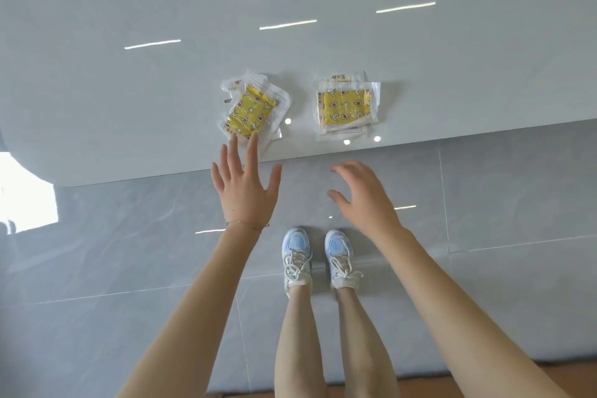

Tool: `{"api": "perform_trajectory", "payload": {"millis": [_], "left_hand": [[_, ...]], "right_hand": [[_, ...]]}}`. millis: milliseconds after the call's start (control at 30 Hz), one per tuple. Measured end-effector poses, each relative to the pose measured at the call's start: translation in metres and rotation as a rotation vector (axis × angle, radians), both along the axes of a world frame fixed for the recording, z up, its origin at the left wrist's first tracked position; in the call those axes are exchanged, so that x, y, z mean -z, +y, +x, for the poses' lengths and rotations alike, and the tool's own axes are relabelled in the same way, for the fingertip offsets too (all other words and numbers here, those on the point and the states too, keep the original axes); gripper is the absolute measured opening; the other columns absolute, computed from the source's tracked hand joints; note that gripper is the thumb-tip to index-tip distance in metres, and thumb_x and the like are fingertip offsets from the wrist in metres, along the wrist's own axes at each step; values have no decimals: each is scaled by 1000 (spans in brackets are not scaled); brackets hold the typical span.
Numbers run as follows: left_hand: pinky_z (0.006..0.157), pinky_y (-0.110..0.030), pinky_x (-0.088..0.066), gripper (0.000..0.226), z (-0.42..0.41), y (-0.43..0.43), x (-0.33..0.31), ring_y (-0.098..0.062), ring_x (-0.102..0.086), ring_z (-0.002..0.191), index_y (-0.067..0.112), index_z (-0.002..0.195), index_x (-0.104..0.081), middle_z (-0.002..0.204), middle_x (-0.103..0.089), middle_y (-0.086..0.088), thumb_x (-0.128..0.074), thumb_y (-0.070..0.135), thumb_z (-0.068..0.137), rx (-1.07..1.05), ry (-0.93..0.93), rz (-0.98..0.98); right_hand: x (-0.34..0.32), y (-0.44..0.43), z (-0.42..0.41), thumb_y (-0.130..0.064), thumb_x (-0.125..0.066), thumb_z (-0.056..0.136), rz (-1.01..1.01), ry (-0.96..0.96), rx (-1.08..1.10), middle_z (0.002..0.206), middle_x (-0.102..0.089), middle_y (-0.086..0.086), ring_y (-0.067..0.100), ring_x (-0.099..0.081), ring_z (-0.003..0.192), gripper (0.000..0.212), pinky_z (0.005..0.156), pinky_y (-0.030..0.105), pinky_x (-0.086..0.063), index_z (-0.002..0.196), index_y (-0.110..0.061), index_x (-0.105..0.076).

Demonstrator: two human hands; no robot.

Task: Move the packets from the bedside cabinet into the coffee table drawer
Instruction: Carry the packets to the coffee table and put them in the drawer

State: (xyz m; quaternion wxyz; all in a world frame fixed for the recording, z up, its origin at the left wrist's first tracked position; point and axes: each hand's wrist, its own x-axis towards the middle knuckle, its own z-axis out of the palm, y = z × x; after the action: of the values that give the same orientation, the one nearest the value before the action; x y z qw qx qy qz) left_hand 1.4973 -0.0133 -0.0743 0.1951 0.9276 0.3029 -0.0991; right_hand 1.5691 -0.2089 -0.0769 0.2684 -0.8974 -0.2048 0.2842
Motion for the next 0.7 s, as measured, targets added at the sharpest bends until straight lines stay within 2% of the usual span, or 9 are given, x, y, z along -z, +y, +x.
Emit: {"api": "perform_trajectory", "payload": {"millis": [67,167,233,300,433,700], "left_hand": [[117,-52,-6,66,-11,-2,6,-32,-9,146,31,149,-20,158,-14,-9,-27,59,89,-6,42,9],[117,-51,1,65,-20,-3,15,-30,-2,147,34,149,-15,159,-8,-7,-32,57,91,-28,47,11],[117,-50,3,66,-19,1,20,-29,0,147,35,149,-13,159,-5,-6,-33,58,91,-22,27,32],[117,-50,4,66,-16,6,26,-30,1,147,34,150,-13,159,-5,-6,-34,57,91,8,16,66],[116,-52,2,67,-12,11,36,-31,1,147,34,150,-11,159,-4,-7,-36,56,92,28,25,100],[116,-52,2,68,-19,6,33,-30,-1,147,33,150,-13,159,-5,-8,-37,57,91,-23,19,97]], "right_hand": [[15,2,-9,-28,-65,89,-122,28,-130,141,-46,15,33,-38,135,51,109,45,-34,135,-9,-51],[42,9,-8,-47,-53,93,-308,4,-293,157,-22,17,35,-16,146,71,114,48,-19,152,-19,-25],[59,16,2,-58,-40,94,-428,-26,-402,161,-10,15,33,-5,149,76,118,49,-10,154,-27,-5],[73,24,13,-62,-33,94,-494,-53,-477,160,-9,15,32,-4,148,76,118,51,-5,153,-31,4],[92,38,24,-66,-30,92,-531,-96,-557,158,-16,14,33,-12,146,78,117,55,-5,153,-33,5],[91,48,9,-74,-31,86,-597,7,-514,160,-1,19,38,-1,147,84,116,58,0,153,-32,-3]]}}
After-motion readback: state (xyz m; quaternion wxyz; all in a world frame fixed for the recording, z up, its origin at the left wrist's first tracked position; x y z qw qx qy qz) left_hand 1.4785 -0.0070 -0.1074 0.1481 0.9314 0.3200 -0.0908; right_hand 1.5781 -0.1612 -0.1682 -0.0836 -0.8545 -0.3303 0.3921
